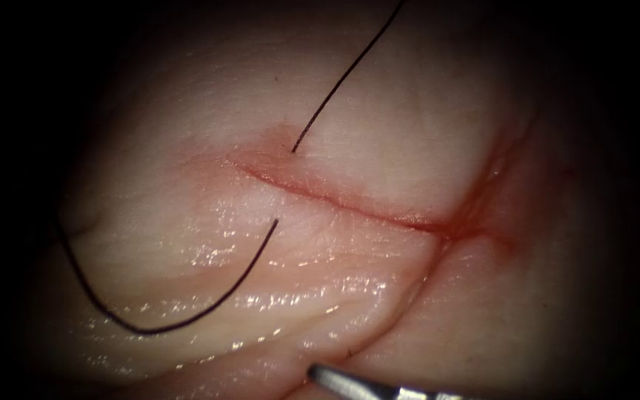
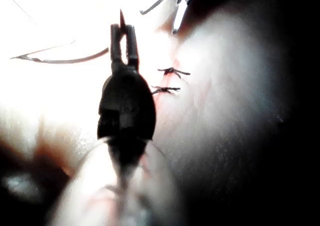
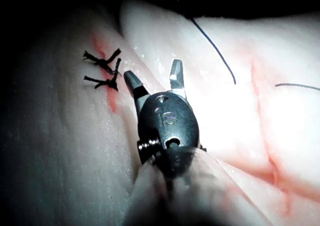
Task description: Wound Closure
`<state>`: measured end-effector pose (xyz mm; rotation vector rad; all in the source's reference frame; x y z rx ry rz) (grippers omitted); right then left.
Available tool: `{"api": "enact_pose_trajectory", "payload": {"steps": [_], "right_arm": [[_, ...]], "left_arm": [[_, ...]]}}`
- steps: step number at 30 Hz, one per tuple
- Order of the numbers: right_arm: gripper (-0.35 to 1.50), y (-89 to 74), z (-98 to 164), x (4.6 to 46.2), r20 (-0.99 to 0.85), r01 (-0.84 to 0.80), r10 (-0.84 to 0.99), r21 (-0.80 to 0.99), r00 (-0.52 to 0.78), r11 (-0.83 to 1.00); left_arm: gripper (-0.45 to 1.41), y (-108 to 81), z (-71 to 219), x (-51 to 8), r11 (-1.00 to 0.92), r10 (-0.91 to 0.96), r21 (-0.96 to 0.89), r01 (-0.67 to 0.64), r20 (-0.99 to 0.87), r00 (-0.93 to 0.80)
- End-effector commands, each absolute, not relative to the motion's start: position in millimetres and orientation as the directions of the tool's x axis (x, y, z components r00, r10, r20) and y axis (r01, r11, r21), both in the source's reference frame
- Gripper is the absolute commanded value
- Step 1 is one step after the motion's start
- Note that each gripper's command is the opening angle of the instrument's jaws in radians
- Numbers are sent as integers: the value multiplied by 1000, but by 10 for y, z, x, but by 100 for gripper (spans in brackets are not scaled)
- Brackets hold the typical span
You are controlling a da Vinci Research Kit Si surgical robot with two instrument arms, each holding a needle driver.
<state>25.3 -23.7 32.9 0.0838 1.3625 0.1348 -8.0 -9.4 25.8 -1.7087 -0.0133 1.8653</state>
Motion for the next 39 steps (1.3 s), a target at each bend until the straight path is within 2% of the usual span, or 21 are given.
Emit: {"api": "enact_pose_trajectory", "payload": {"steps": [1, 6, 20, 24, 26, 27, 28, 29, 39], "right_arm": [[111, -226, 342, 257, -969, -56, 133, 124, 207, 991], [109, -208, 369, 259, -964, -86, 124, 106, 233, 991], [109, -169, 453, 316, -937, -149, 104, 57, 334, 987], [101, -166, 471, 329, -927, -142, 96, 47, 362, 989], [88, -166, 478, 332, -925, -141, 93, 43, 369, 989], [30, -165, 483, 331, -923, -135, 83, 35, 375, 990], [30, -165, 483, 331, -923, -135, 83, 35, 375, 990], [-35, -167, 484, 327, -921, -133, 98, 52, 376, 990], [-35, -175, 453, 303, -903, -177, 129, 60, 410, 982]], "left_arm": [[-45, -94, 263, -78, -812, 429, -390, -433, -903, 9], [-45, -88, 267, -52, -787, 419, -361, -500, -908, -3], [-45, -82, 285, -70, -798, 401, -354, -487, -916, 9], [-45, -83, 284, -70, -800, 399, -354, -484, -917, 11], [-45, -84, 283, -70, -803, 398, -354, -480, -918, 12], [-45, -85, 282, -70, -806, 395, -355, -474, -918, 15], [-45, -85, 282, -70, -806, 395, -355, -474, -918, 15], [-45, -85, 282, -70, -806, 395, -355, -474, -918, 15], [-45, -86, 286, -82, -812, 388, -354, -464, -921, 25]]}}
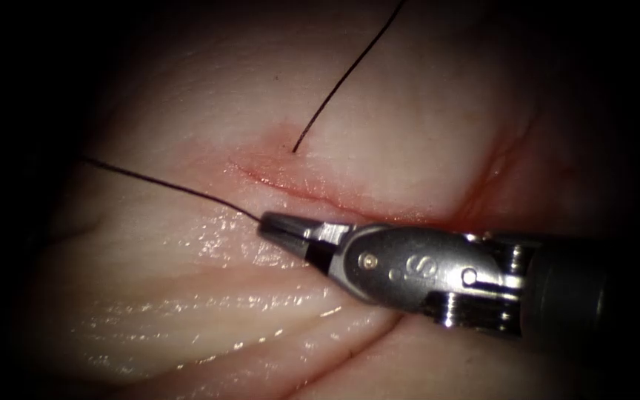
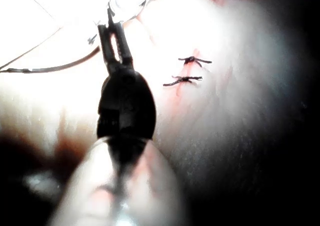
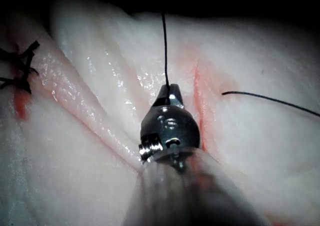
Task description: Wound Closure
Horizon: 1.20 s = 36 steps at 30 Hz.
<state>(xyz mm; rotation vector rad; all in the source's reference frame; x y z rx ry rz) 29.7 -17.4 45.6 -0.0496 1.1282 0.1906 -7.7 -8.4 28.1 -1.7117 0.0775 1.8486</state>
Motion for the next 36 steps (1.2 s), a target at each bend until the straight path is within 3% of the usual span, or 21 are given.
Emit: {"api": "enact_pose_trajectory", "payload": {"steps": [1, 18, 27, 28, 29, 30, 31, 32, 33, 36], "right_arm": [[-35, -177, 448, 302, -905, -176, 130, 62, 405, 982], [-35, -331, 336, 236, -931, -5, 99, 104, 351, 995], [-35, -367, 311, 252, -942, 62, 120, 146, 314, 987], [-18, -356, 313, 257, -938, 52, 130, 155, 320, 987], [-18, -356, 313, 257, -938, 52, 130, 155, 320, 987], [19, -346, 315, 258, -940, 37, 143, 162, 310, 986], [99, -329, 318, 257, -943, -39, 155, 150, 295, 988], [120, -320, 321, 256, -946, -52, 124, 114, 300, 992], [131, -309, 323, 255, -945, -59, 112, 99, 307, 993], [141, -293, 327, 254, -948, -54, 88, 75, 306, 996]], "left_arm": [[-45, -86, 288, -87, -812, 389, -359, -461, -921, 33], [-45, -110, 329, -136, -838, 404, -374, -397, -915, 8], [-45, -116, 333, -136, -837, 408, -379, -394, -913, 11], [-45, -115, 334, -134, -838, 408, -380, -391, -913, 11], [-45, -115, 334, -134, -838, 408, -380, -391, -913, 11], [-45, -114, 334, -131, -840, 409, -381, -386, -913, 13], [-45, -113, 334, -126, -835, 413, -381, -398, -911, 7], [-45, -112, 334, -123, -831, 416, -381, -405, -910, 3], [-45, -110, 333, -118, -827, 419, -381, -414, -908, -2], [-45, -107, 333, -108, -819, 426, -381, -429, -905, -11]]}}
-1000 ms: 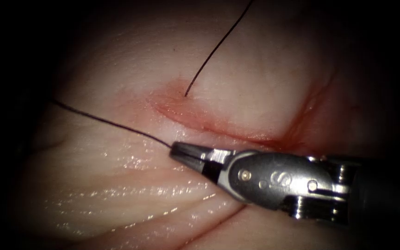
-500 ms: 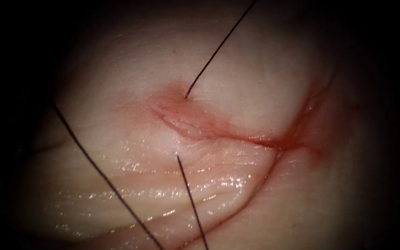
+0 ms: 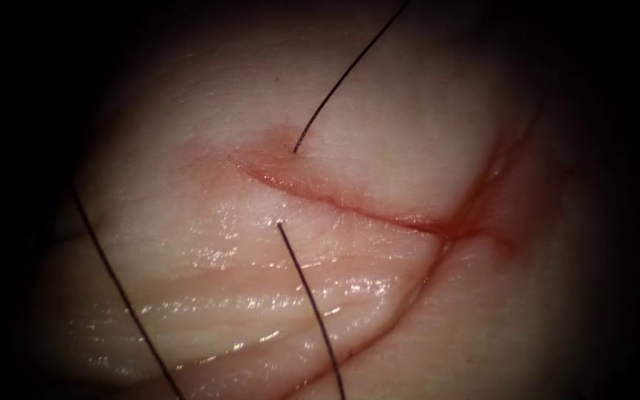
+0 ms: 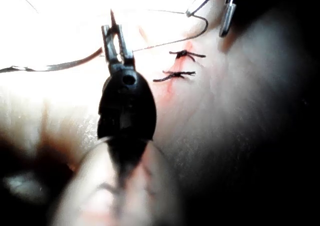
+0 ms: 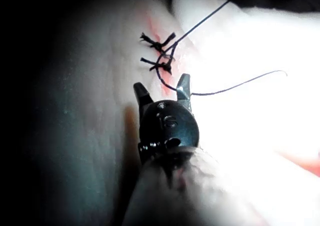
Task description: Wound Closure
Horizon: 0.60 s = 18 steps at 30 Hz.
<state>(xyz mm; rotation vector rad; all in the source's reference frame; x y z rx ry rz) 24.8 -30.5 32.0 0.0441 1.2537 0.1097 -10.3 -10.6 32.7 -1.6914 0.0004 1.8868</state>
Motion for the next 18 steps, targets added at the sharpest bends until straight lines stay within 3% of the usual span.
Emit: {"api": "enact_pose_trajectory", "payload": {"steps": [1, 18], "right_arm": [[146, -282, 330, 253, -951, -47, 63, 51, 303, 998], [145, -217, 355, 249, -967, -114, 30, 1, 254, 994]], "left_arm": [[-45, -105, 332, -103, -814, 430, -380, -439, -903, -14], [-45, -54, 335, -7, -738, 304, -69, -672, -922, -239]]}}
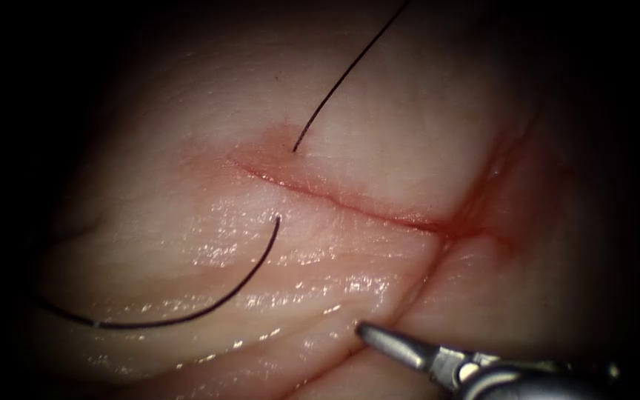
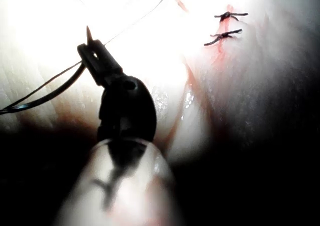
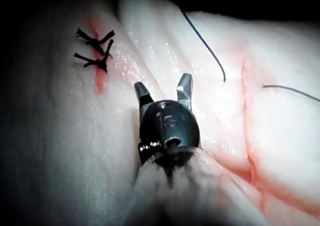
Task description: Wound Closure
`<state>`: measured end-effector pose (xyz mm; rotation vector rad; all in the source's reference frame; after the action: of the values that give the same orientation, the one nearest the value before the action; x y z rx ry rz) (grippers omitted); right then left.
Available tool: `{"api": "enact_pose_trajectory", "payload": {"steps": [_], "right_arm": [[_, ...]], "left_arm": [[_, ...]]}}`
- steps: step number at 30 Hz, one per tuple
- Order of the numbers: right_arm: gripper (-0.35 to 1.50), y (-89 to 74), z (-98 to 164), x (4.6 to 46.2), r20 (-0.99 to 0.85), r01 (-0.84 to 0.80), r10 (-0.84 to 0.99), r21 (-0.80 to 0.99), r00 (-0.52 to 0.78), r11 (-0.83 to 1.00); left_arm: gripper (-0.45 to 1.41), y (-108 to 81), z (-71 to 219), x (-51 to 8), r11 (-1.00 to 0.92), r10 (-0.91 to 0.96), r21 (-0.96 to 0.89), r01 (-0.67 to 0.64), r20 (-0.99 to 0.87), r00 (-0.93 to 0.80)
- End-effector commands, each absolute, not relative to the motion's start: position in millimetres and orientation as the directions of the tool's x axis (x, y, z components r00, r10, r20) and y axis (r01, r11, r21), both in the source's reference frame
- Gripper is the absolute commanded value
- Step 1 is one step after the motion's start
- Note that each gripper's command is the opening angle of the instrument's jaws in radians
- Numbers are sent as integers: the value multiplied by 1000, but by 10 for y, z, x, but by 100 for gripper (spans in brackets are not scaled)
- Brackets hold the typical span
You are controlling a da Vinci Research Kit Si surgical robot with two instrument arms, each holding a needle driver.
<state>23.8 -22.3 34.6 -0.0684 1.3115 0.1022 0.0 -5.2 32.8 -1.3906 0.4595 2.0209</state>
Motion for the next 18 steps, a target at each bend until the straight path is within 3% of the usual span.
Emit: {"api": "enact_pose_trajectory", "payload": {"steps": [1, 18], "right_arm": [[145, -217, 355, 249, -967, -114, 30, 1, 254, 994], [109, -161, 445, 307, -948, -145, 23, -24, 318, 989]], "left_arm": [[-45, -54, 335, -7, -738, 304, -69, -672, -922, -239], [-45, -50, 365, -24, -752, 286, -59, -657, -927, -244]]}}
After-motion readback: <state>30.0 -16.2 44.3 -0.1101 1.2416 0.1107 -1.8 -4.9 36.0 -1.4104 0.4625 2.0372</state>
